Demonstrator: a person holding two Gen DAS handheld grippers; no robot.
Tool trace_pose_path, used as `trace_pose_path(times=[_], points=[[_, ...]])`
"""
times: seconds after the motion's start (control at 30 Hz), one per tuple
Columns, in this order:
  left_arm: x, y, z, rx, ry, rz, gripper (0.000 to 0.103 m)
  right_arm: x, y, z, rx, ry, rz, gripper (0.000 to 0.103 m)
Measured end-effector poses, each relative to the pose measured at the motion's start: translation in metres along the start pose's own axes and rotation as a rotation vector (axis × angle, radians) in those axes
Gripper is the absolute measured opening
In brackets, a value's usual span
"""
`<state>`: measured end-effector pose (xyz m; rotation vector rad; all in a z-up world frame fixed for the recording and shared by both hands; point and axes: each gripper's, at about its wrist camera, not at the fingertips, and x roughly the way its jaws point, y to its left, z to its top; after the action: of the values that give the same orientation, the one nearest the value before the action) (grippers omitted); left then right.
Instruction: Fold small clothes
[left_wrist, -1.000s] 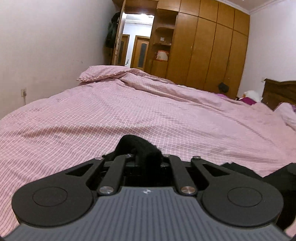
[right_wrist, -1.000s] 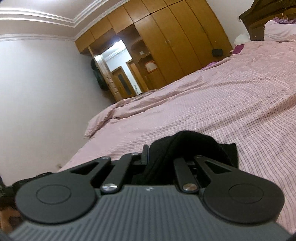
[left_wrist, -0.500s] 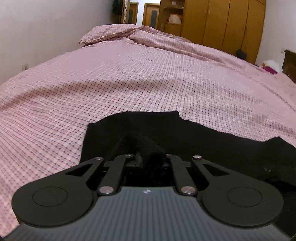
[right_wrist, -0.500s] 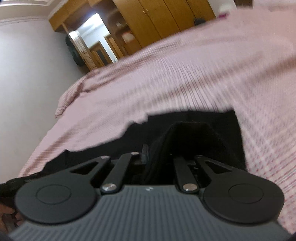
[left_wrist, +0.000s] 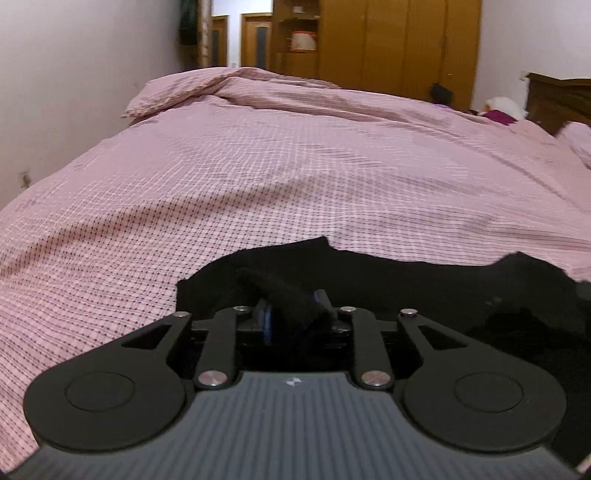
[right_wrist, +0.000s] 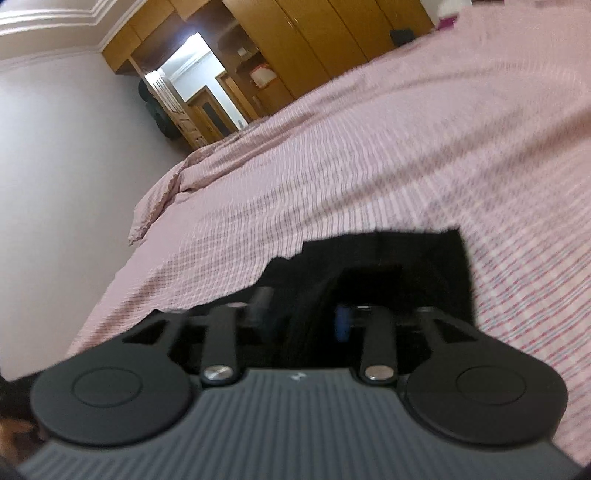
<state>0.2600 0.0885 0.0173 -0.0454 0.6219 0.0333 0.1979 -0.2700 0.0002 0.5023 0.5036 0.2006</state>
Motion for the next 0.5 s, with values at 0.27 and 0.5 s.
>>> trace_pose_path(times=[0.27, 0.5], points=[[-0.047, 0.0, -0.002, 0.04, -0.033, -0.02, 0.042, -0.039, -0.001, 0.005, -0.105, 0.012, -0.008, 0.056], [-0.086, 0.004, -0.012, 0.081, -0.036, -0.018, 0.043, -0.064, 0.009, -0.008, -0.223, 0.05, -0.018, 0.056]])
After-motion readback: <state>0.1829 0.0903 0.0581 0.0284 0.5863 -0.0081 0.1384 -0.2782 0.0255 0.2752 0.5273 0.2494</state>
